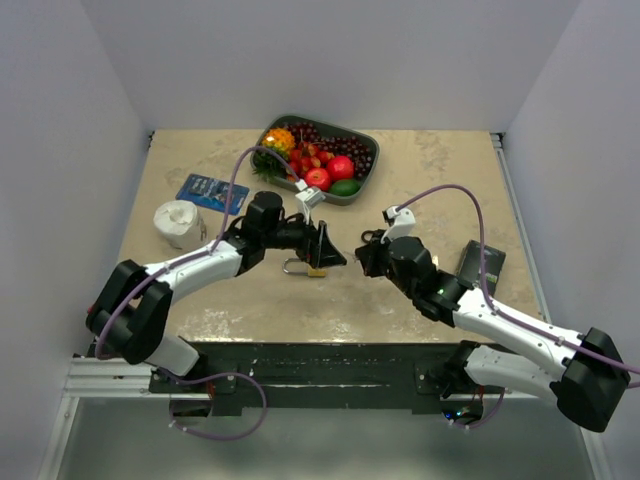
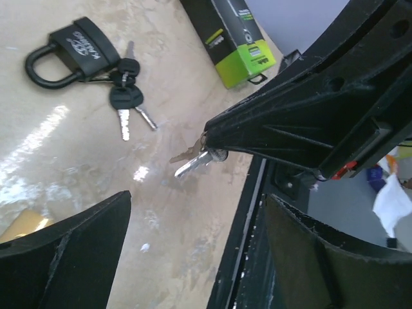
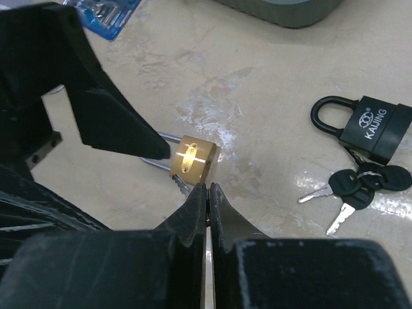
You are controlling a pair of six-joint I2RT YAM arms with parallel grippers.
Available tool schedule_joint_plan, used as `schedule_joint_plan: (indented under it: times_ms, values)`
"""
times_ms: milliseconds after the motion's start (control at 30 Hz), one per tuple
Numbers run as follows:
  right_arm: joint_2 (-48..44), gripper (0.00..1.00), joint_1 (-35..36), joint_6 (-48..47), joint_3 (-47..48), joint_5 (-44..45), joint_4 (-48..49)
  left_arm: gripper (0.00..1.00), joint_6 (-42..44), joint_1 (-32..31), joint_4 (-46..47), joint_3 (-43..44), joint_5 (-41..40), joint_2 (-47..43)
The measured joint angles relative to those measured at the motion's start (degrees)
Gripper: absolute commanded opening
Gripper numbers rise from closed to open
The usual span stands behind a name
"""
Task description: Unlock with the key
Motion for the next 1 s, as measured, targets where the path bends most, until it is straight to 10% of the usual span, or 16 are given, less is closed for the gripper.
schedule_joint_plan:
  times_ms: [1000]
  values:
    - [-2.1,0.0,0.0,-2.4,-1.3,-5.6,3.2,0.2,-12.6,-1.7,11.5,0.8,12.9,8.2]
